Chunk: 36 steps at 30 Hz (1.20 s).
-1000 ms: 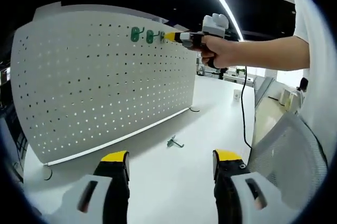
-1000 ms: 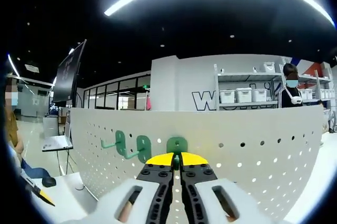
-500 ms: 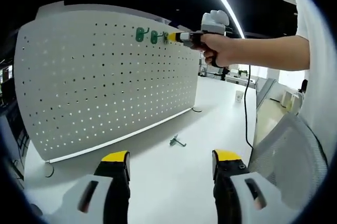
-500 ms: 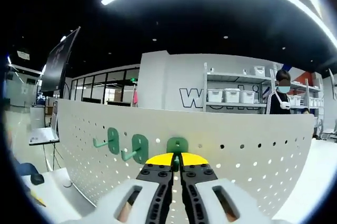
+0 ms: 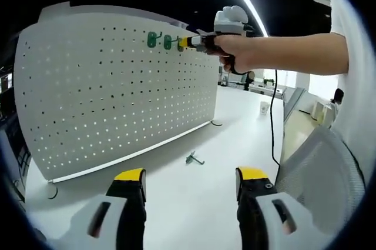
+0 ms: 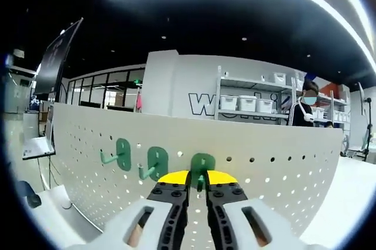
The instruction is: Insert the hook assembly into the mounting plate slot until the hook locks in place.
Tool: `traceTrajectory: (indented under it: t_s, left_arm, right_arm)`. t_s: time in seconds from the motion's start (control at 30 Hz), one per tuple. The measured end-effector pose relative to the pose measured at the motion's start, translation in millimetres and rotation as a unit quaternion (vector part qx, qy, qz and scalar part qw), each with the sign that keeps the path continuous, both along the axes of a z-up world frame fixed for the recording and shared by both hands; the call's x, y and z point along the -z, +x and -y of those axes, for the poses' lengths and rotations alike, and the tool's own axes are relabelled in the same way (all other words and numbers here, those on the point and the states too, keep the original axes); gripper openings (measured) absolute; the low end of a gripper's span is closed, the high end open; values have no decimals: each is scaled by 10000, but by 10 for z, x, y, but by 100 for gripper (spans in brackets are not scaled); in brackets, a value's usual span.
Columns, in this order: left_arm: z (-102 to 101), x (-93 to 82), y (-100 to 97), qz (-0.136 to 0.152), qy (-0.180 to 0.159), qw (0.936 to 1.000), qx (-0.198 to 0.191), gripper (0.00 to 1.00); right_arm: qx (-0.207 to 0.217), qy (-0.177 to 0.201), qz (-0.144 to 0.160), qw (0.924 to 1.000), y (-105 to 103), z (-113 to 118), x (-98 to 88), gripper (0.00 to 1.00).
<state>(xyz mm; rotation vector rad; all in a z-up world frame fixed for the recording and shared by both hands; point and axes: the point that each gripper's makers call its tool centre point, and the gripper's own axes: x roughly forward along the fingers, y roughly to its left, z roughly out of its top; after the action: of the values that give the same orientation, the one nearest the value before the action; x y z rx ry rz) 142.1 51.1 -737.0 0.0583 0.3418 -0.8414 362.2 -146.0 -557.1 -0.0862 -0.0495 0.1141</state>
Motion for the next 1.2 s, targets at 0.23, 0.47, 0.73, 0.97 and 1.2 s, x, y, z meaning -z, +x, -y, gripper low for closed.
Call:
traceTrajectory:
  t_s: [0.23,0.47,0.73,0.97,1.2]
  left_arm:
    - [-2,-4,-11,5,-19,10000,4,64]
    - [-3,-14,-4,17,-50,10000,-8,64]
    - [-2,-27,8,36,-55,10000,16,65]
    - [31,-42,20,48,-58,9999,69,66]
    - [58,-75,24,78,-87,9999,104,67]
  right_arm:
    - [-48,-21,-33,10000,-15,7,-12,6]
    - [-304,33,-66,9995,-34,-12,-12,9]
    - [-862,-190,-100,9960,-65,-76,-4,17]
    - [-1203,-407,-152,9918,-134,-91,61,22]
    - [-1511,-170,-131,9883,-232,-135,140,41]
